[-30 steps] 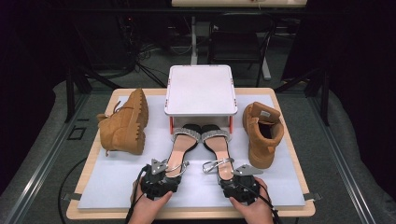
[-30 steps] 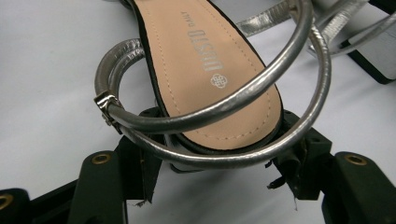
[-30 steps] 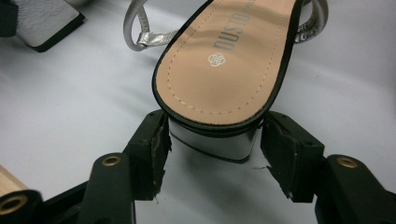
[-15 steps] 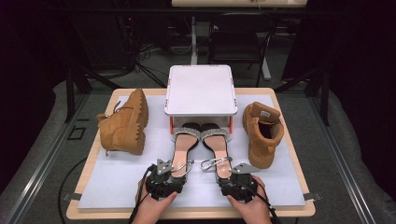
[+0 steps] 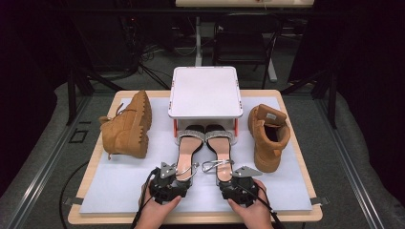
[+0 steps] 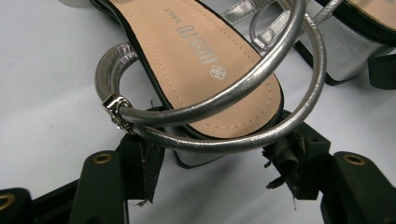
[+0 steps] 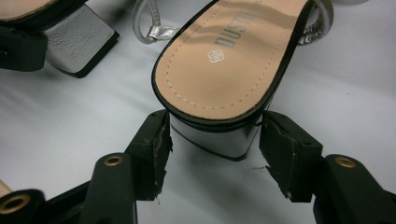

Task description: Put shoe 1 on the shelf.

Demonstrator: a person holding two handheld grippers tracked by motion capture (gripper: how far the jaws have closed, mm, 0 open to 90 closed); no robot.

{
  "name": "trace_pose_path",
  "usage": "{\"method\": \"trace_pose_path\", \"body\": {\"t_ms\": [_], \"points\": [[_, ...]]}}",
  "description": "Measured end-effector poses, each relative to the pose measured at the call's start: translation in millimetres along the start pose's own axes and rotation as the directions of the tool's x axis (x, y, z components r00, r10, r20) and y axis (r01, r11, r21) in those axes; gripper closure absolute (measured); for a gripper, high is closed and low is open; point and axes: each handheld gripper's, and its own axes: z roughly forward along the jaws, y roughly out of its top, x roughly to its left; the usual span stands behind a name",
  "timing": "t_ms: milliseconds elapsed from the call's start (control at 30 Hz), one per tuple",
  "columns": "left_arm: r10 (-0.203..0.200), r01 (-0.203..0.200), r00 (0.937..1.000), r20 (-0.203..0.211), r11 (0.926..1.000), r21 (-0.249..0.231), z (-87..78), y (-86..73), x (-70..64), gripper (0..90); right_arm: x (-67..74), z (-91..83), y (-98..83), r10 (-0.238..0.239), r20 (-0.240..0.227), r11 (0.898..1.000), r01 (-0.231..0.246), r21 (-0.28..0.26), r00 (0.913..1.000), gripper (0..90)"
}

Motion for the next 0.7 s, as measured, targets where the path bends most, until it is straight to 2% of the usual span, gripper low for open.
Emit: {"method": "trace_pose_path", "body": {"t_ms": [33,133,300,333,533,667,700], "points": [[0.006,-0.006,1.0,0.001,1.0,-0.006,0.1,-0.8,0.2,39.3,-0.4,-0.5,-0.3,-0.002,-0.001,1.0,0.002,0.003,1.0,42.9],[0.022,-0.022,0.9996,0.02,0.9996,-0.02,0.0,-3.6,3.1,39.3,0.5,1.6,-2.6,-0.048,0.023,0.998,0.048,-0.031,0.9986,39.2],[0.045,-0.045,0.9987,0.021,0.9987,-0.022,6.1,-7.0,5.2,37.8,2.3,3.7,-3.4,-0.082,0.03,0.997,0.082,-0.002,0.9962,38.0],[0.054,-0.053,0.9984,0.019,0.9984,-0.02,6.8,-6.8,5.2,37.4,2.3,4.9,-4.0,-0.074,0.03,0.997,0.074,-0.009,0.9969,38.1],[0.046,-0.046,0.9986,0.027,0.9988,-0.019,9.1,-4.5,2.7,37.0,-4.2,11.4,-5.3,-0.046,-0.007,0.999,0.046,-0.021,0.9989,35.8],[0.04,-0.039,0.9987,0.032,0.999,-0.021,10.1,-4.0,1.7,37.1,-3.2,12.5,-5.3,-0.033,0.0,0.999,0.033,-0.028,0.9994,35.7],[0.044,-0.044,0.9985,0.033,0.9988,-0.021,10.1,-3.9,1.8,37.1,-3.8,12.0,-5.2,-0.045,0.0,0.999,0.045,-0.022,0.999,35.7]]}}
